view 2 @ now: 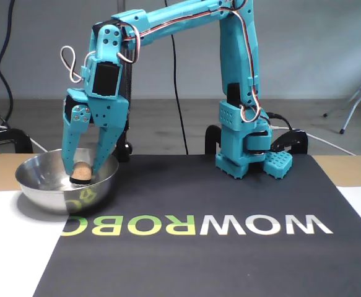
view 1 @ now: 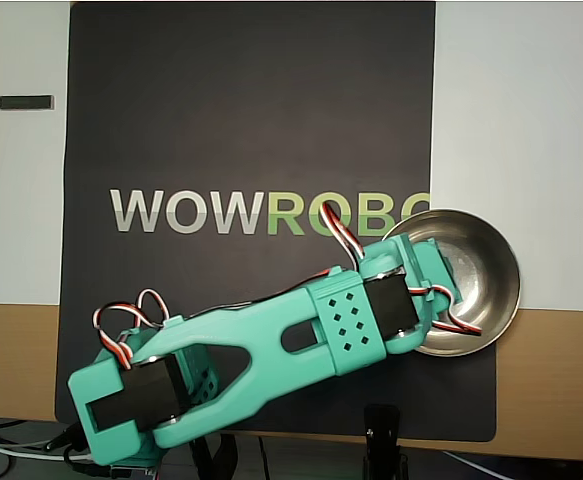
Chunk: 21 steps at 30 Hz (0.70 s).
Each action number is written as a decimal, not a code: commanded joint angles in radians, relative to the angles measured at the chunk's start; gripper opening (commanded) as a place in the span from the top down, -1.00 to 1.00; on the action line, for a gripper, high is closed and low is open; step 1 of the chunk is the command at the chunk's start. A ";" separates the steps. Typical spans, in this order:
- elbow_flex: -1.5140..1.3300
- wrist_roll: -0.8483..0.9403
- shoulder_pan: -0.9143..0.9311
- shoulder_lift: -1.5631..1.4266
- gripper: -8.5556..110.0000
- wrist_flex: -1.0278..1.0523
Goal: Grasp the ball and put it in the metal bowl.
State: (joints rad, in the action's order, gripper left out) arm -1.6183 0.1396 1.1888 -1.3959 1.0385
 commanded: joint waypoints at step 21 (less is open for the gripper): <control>0.043 0.005 0.014 -0.017 0.08 0.000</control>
State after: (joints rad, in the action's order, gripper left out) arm -1.6183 0.1396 1.2011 -1.3959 1.0385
